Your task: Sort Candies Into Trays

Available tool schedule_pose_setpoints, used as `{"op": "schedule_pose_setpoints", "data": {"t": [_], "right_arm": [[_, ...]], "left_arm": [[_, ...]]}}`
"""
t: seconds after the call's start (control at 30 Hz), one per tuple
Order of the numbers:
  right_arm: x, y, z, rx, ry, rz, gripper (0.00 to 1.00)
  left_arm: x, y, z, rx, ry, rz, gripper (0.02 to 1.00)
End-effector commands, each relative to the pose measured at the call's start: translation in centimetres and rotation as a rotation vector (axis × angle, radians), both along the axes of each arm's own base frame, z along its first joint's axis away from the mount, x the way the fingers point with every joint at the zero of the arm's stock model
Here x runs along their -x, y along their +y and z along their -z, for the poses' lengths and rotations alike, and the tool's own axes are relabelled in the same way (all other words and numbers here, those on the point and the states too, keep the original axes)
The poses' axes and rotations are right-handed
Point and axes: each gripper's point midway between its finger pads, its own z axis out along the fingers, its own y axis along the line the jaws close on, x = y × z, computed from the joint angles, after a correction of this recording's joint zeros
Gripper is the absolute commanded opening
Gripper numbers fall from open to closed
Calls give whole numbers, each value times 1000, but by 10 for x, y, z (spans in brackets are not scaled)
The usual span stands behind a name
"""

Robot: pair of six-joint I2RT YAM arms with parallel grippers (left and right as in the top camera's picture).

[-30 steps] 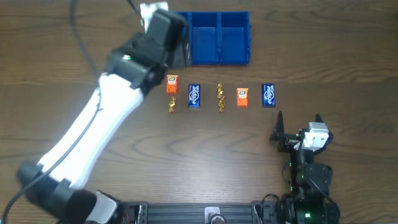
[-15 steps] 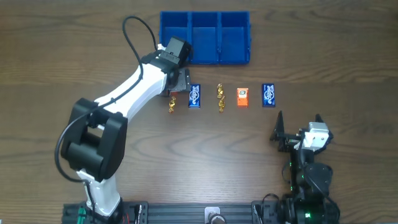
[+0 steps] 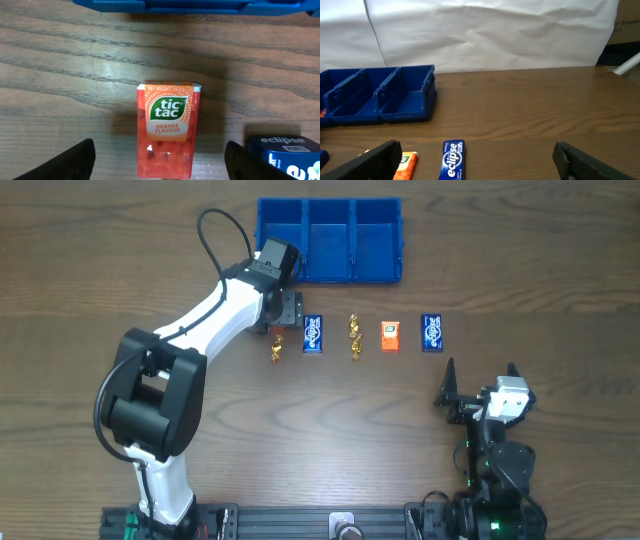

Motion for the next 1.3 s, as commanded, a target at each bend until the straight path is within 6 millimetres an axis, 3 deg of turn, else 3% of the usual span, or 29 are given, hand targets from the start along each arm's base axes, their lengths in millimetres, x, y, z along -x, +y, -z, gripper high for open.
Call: {"op": "schedule_pose_setpoints", "data": {"t": [0.03,0.13,0.2,0.23,0.3,0.47,0.53,0.6,0.77,0.83,0.93,1.0,1.1,1.2,1.3], "right_arm": [[0,1,0,9,-2,-4,1000],[0,1,0,9,-2,-4,1000],[0,1,0,9,-2,-4,1000],[0,1,0,9,-2,-4,1000],[0,1,0,9,-2,-4,1000],[0,1,0,9,-2,-4,1000],[0,1,0,9,-2,-4,1000],[0,1,0,9,-2,-4,998],[0,1,0,9,-2,-4,1000],[0,1,0,9,-2,-4,1000],[0,1,0,9,-2,-4,1000],[0,1,0,9,-2,-4,1000],[0,1,0,9,-2,-4,1000],[0,1,0,9,-2,-4,1000],[0,1,0,9,-2,-4,998]], "left_arm": [[0,-3,18,-3,38,31,840],[1,-3,22,-2,46,31,814],[2,-3,22,-2,47,32,689],[1,-3,22,-2,47,29,560],[2,-3,22,-1,47,28,406],[1,-4,20,4,44,28,345],[1,-8,11,22,30,29,340],[-1,-17,-14,55,-21,28,338],[-11,-39,-136,105,-303,15,351],[-20,-38,-181,90,-379,-5,332],[-47,-38,-215,73,-420,-20,323],[-66,-39,-221,60,-425,-17,327],[-86,-36,-212,37,-390,-36,329],[-107,-34,-176,25,-321,-50,338],[-112,-25,-145,11,-254,-76,338]]}}
